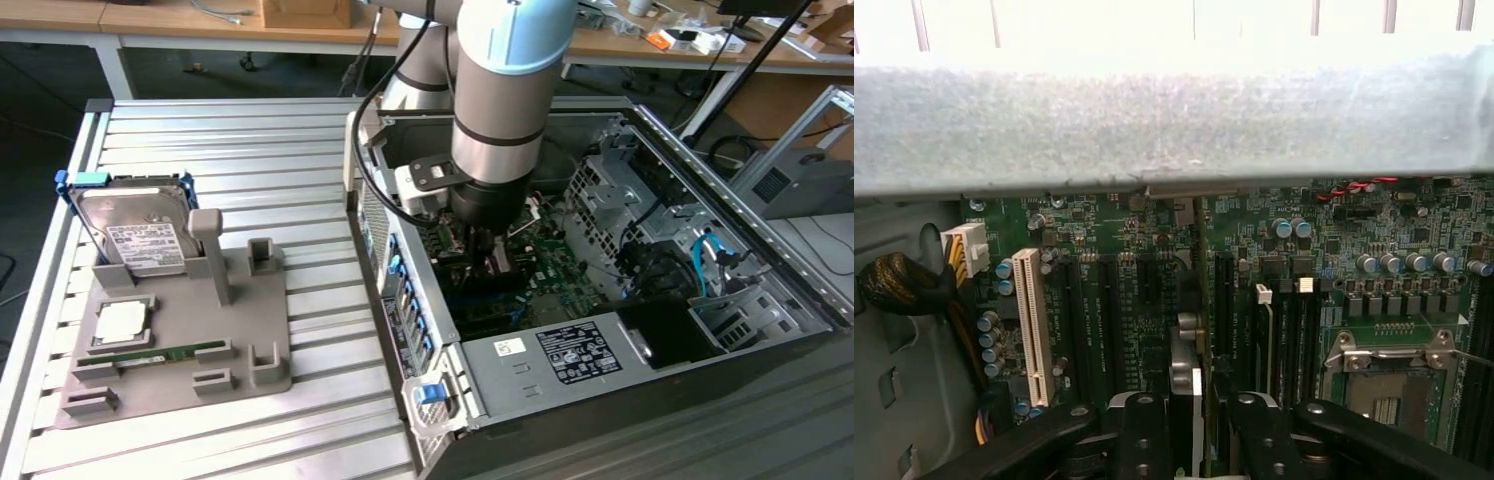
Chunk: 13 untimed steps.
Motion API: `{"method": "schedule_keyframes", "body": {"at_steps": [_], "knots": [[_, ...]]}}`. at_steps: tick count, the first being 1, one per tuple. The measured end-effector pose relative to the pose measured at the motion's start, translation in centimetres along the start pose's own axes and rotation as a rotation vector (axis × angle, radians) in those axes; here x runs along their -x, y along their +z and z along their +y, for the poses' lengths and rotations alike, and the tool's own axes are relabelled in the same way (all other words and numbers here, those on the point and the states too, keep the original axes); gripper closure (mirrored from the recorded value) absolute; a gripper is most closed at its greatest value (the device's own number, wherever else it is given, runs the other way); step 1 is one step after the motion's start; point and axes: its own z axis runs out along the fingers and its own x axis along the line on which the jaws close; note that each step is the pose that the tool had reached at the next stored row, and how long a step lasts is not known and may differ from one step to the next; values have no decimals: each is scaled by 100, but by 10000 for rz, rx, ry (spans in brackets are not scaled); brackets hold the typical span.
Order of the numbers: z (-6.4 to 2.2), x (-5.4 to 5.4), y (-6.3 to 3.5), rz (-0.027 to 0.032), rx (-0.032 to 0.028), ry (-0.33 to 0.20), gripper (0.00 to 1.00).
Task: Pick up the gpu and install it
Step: 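Insert the gpu into the slot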
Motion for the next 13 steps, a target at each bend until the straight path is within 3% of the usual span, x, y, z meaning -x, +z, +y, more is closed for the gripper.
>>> {"method": "schedule_keyframes", "body": {"at_steps": [13], "knots": [[1, 7, 0, 0, 0, 1, 73]]}}
